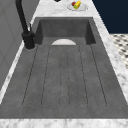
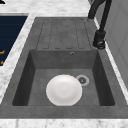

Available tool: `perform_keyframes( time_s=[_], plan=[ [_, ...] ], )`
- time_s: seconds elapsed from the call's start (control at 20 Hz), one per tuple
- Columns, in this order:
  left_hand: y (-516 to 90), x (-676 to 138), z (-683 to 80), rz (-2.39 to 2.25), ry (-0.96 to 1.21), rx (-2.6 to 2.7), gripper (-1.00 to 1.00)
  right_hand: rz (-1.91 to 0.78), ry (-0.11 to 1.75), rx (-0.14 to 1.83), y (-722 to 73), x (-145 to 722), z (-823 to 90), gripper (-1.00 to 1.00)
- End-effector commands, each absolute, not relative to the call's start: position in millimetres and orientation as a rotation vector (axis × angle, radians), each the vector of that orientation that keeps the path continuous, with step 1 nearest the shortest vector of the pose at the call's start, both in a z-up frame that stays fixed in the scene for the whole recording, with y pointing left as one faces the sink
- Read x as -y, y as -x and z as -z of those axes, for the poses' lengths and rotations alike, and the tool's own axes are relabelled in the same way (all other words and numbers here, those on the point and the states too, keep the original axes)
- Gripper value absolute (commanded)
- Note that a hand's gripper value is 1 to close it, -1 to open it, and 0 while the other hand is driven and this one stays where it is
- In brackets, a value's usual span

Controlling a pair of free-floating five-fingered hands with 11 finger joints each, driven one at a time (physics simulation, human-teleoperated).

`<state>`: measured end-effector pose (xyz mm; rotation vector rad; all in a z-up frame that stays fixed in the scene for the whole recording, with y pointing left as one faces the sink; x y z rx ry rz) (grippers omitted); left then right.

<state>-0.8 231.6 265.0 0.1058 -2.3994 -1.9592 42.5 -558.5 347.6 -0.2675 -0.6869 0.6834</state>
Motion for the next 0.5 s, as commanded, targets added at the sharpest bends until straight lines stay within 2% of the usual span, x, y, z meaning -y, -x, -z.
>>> perform_keyframes(
  time_s=[0.0, 0.45],
  plan=[
    [1, -232, -265, 1.959, -0.106, 2.399, 0.00, -0.769, 0.280, 0.664, -49, 551, -336, -1.00],
    [1, -232, -265, 1.959, -0.106, 2.399, 0.00, -0.855, 0.277, 0.563, -46, 536, -317, -1.00]
  ],
)
